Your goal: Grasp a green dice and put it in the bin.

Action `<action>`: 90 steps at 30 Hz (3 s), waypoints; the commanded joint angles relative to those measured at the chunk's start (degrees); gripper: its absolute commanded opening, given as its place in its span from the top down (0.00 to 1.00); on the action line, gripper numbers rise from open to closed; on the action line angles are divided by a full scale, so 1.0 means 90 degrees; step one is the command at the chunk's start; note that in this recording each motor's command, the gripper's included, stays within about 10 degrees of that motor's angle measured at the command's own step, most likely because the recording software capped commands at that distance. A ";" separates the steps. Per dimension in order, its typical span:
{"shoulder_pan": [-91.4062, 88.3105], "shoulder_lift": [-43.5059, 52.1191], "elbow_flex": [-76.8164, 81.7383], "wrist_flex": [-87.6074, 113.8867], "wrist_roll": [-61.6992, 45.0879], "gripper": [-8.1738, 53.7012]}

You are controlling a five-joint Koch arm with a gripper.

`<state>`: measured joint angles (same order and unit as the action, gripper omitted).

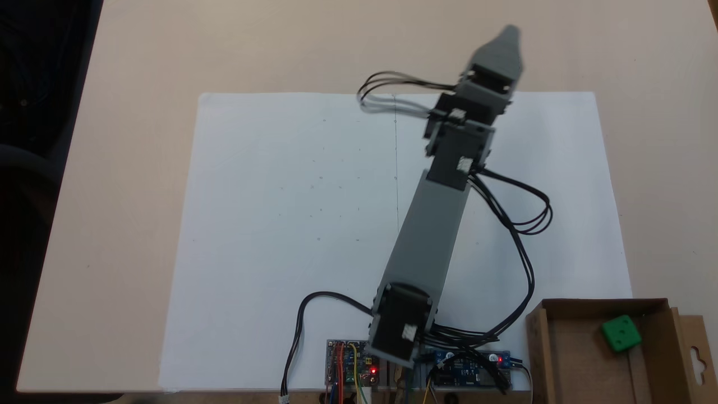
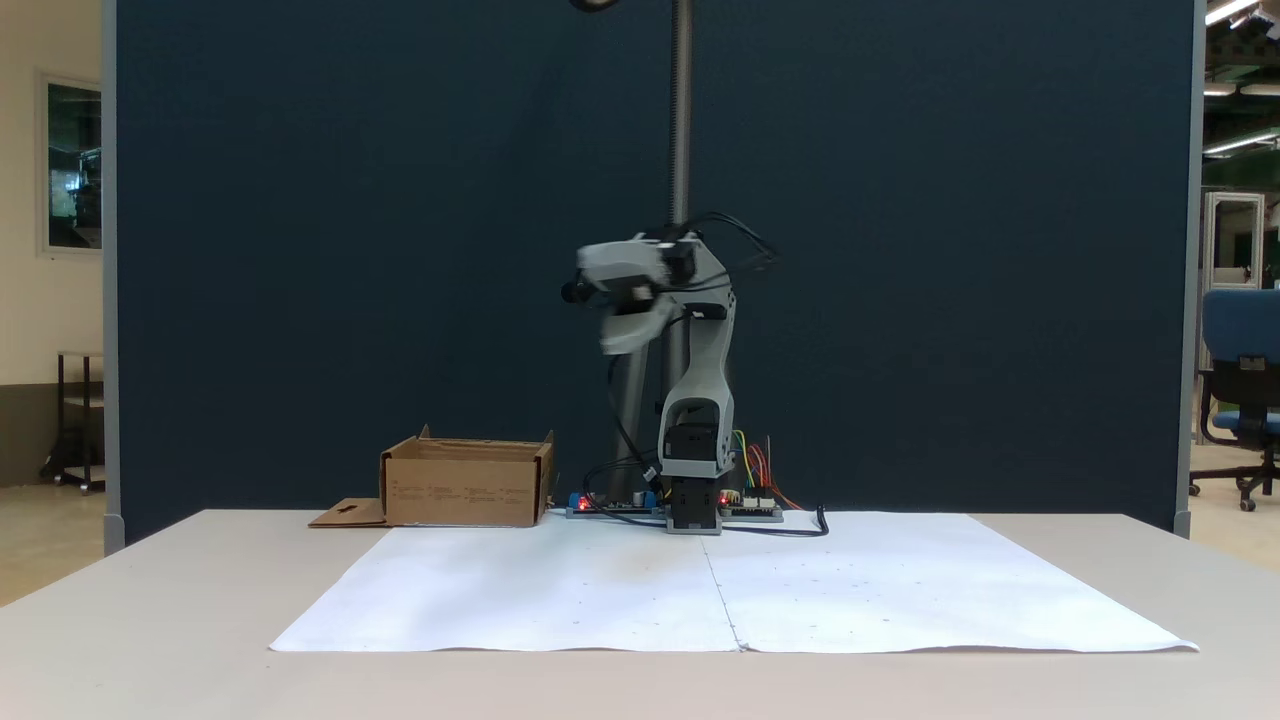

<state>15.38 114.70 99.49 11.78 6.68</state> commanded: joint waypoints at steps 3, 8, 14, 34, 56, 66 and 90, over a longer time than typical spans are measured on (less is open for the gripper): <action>-0.0977 0.0791 0.0771 -0.1006 0.0283 0.14; -0.1416 0.1436 0.2197 -0.2039 0.0195 0.14; -0.1436 0.1904 0.3340 -0.3181 -0.0303 0.15; -0.1543 0.2256 0.7256 -0.7078 -0.1387 0.19; -0.1562 0.2344 0.8887 -1.0906 -0.1377 0.16; -0.1562 0.2324 0.8887 -1.1865 -0.1367 0.15; -0.1582 0.2295 0.8887 -1.1641 -0.1377 0.15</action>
<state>1.49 129.11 175.61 -90.09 -2.20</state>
